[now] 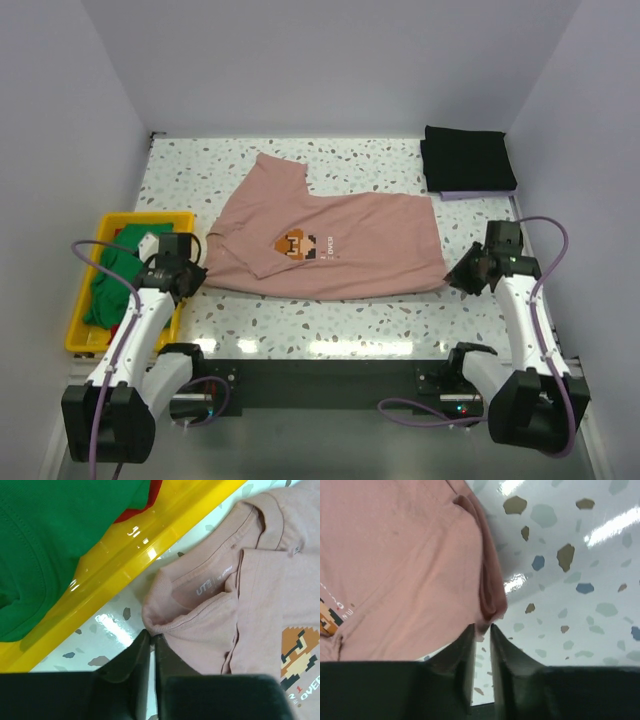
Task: Fold and stack the t-shirts
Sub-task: Fold the tshirt
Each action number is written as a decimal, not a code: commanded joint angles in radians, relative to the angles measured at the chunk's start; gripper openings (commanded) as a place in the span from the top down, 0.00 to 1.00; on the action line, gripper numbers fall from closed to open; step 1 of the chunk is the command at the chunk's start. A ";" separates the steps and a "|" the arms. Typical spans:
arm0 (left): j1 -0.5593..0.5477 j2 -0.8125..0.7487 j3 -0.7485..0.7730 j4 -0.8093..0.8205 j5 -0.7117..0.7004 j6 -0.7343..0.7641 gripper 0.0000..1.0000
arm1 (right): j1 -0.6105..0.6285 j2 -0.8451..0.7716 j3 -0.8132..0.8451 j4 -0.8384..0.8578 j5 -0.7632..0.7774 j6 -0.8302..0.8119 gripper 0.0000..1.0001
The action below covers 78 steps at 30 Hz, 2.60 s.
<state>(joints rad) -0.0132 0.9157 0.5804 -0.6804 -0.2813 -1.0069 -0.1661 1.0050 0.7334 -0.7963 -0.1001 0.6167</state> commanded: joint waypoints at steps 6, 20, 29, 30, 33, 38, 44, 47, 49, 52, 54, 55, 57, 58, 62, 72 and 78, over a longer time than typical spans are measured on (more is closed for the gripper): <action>0.007 -0.026 0.024 -0.028 0.034 0.022 0.44 | -0.010 -0.057 0.014 -0.061 -0.027 -0.020 0.44; -0.005 0.222 0.213 0.235 0.298 0.289 0.47 | 0.685 0.181 0.251 0.275 0.221 -0.021 0.52; -0.037 0.416 0.242 0.340 0.283 0.269 0.49 | 1.040 0.597 0.532 0.448 0.347 -0.133 0.55; -0.037 0.434 0.249 0.341 0.284 0.268 0.49 | 1.060 0.639 0.561 0.454 0.352 -0.146 0.56; -0.037 0.503 0.275 0.338 0.238 0.268 0.49 | 1.128 0.777 0.671 0.470 0.365 -0.193 0.57; -0.034 0.594 0.318 0.358 0.226 0.264 0.52 | 1.218 0.937 0.825 0.490 0.390 -0.273 0.59; -0.036 0.675 0.365 0.357 0.212 0.261 0.56 | 1.269 1.072 0.932 0.488 0.399 -0.316 0.59; -0.036 0.686 0.374 0.354 0.192 0.263 0.56 | 1.278 1.116 0.962 0.488 0.392 -0.321 0.59; -0.034 0.699 0.384 0.344 0.185 0.266 0.56 | 1.283 1.136 0.975 0.494 0.389 -0.328 0.59; -0.034 0.710 0.383 0.346 0.180 0.264 0.57 | 1.289 1.166 0.989 0.502 0.393 -0.340 0.58; -0.033 0.713 0.380 0.351 0.180 0.261 0.57 | 1.292 1.184 0.994 0.505 0.393 -0.345 0.58; -0.033 0.715 0.380 0.351 0.180 0.261 0.57 | 1.292 1.189 0.995 0.511 0.393 -0.347 0.58; -0.031 0.721 0.384 0.351 0.180 0.261 0.57 | 1.297 1.204 1.000 0.511 0.398 -0.348 0.57; -0.030 0.724 0.386 0.352 0.182 0.261 0.57 | 1.301 1.210 1.006 0.505 0.402 -0.351 0.57; -0.028 0.732 0.392 0.349 0.183 0.264 0.57 | 1.309 1.227 1.018 0.494 0.418 -0.356 0.57; -0.028 0.747 0.407 0.357 0.200 0.266 0.61 | 1.309 1.229 1.025 0.477 0.473 -0.350 0.80; -0.028 0.755 0.427 0.357 0.215 0.271 0.73 | 1.303 1.225 1.057 0.462 0.510 -0.371 0.94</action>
<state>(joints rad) -0.0463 1.6661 0.9634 -0.3588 -0.0761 -0.7547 1.1347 2.2395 1.7321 -0.3416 0.3534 0.2630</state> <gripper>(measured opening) 0.292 0.091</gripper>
